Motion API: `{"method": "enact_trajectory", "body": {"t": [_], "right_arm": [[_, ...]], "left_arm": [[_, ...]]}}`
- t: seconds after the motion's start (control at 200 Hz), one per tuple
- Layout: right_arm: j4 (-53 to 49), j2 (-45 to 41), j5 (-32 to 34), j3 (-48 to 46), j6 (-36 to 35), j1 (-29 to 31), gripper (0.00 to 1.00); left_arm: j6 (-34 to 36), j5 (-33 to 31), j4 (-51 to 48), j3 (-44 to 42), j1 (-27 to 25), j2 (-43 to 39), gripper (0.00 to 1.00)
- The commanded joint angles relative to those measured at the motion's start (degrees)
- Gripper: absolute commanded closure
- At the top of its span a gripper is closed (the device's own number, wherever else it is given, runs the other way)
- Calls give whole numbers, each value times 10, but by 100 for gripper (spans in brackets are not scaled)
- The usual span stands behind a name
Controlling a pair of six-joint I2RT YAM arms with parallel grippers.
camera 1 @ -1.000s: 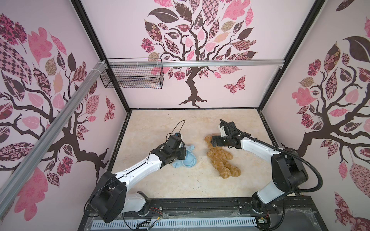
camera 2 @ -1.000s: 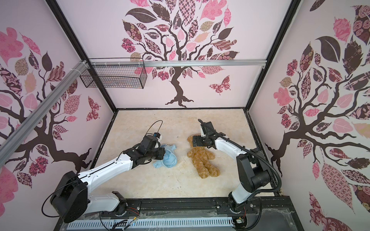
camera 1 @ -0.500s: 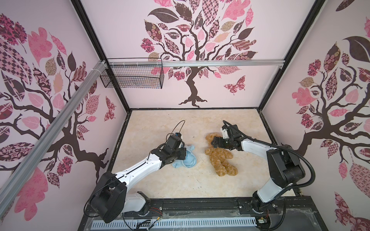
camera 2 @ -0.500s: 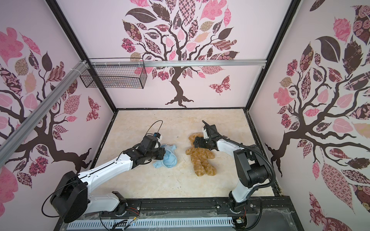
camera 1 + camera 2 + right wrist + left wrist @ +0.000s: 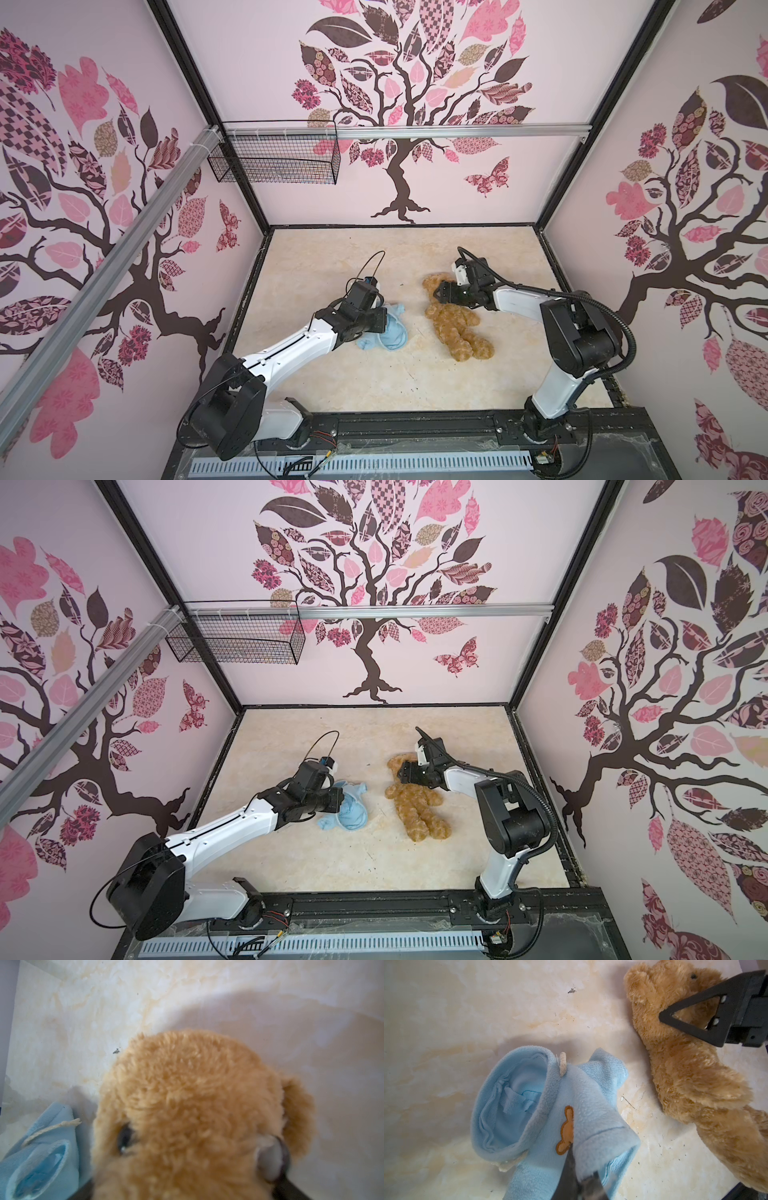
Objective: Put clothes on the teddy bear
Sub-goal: 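Push the bear's head with the right gripper into the hoodie opening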
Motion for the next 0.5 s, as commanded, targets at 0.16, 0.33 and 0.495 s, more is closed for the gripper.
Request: {"method": "enact_trajectory", "body": {"t": [0.16, 0.33, 0.495], "right_arm": [[62, -120, -97, -83, 10, 11, 56], [-26, -225, -144, -106, -23, 64, 57], [-148, -269, -227, -84, -68, 133, 59]], "left_arm": [[16, -10, -28, 50, 19, 11, 100], [31, 3, -28, 57, 45, 12, 100], [32, 20, -19, 55, 49, 28, 100]]}}
